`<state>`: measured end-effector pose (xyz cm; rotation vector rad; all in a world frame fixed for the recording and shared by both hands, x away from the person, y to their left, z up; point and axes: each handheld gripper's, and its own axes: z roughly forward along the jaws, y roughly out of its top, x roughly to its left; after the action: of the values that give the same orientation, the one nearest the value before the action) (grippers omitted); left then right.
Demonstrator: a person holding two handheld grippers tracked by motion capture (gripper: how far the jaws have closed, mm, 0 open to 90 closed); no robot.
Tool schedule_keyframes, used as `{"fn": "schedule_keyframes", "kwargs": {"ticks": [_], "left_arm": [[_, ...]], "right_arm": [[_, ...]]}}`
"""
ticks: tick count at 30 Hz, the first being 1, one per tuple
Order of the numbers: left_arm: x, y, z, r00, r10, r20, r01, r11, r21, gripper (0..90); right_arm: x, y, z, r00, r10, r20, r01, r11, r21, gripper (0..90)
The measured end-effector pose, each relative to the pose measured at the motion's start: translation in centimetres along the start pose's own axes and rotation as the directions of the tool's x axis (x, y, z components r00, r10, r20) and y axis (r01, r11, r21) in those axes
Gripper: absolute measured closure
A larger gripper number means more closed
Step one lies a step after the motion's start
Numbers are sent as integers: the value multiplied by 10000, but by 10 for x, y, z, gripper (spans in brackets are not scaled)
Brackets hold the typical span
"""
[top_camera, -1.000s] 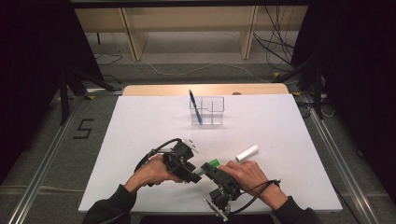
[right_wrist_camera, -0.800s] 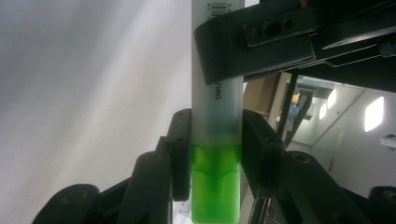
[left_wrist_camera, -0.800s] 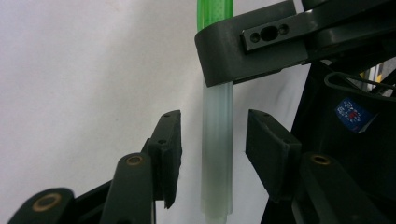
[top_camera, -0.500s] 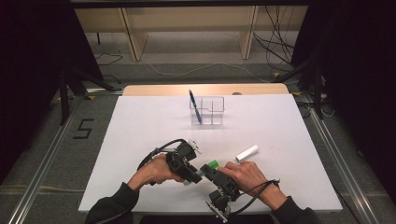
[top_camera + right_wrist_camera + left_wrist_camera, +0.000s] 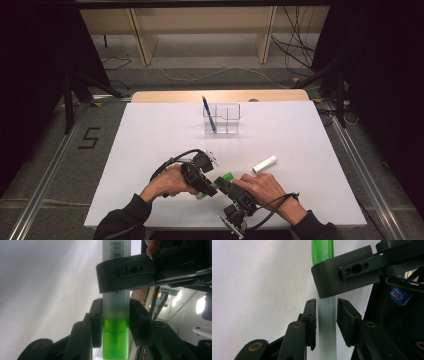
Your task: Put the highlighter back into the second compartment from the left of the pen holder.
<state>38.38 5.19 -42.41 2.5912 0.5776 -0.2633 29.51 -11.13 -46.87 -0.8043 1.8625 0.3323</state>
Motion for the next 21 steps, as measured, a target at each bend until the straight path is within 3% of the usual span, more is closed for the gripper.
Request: {"fn": "schedule_keyframes", "kwargs": {"ticks": [17, 21], "left_arm": [[6, 0, 3, 9975, -473, 525, 477, 9989, -50, 757], [5, 0, 3, 9978, -482, 446, 484, 9988, -35, 760]], "right_arm": [[1, 0, 0, 9999, -121, -83, 120, 9999, -95, 672], [0, -1, 0, 9999, -36, -133, 34, 9999, -158, 661]]}}
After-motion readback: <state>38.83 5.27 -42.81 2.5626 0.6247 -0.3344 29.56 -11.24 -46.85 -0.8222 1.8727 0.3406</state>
